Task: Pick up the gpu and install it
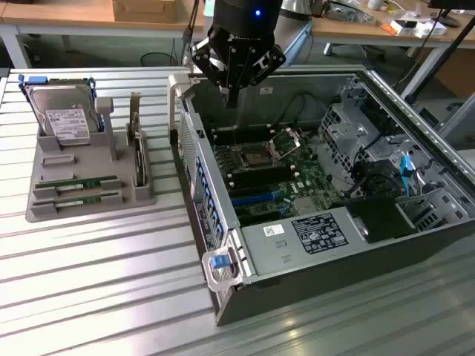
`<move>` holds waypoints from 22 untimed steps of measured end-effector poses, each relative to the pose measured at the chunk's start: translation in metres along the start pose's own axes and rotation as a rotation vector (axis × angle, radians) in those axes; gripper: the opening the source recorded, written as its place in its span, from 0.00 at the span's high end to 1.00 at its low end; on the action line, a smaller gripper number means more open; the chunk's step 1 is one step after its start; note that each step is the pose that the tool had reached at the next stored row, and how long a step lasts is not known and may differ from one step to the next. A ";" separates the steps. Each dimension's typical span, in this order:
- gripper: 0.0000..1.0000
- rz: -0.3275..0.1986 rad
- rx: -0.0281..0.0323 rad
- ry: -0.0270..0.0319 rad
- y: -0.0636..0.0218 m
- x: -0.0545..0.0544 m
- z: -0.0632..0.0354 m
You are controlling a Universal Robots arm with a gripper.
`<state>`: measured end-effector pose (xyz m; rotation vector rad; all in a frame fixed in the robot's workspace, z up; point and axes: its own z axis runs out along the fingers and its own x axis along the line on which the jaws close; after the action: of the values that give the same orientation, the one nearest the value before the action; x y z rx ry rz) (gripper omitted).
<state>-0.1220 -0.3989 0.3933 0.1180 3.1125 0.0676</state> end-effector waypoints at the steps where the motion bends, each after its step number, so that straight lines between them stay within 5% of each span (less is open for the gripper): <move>1: 0.90 0.000 -0.0002 -0.0001 -0.0008 0.010 -0.0003; 22: 0.90 0.000 -0.0003 -0.0011 -0.0037 0.049 -0.0014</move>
<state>-0.1714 -0.3989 0.3933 0.1180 3.1114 0.0680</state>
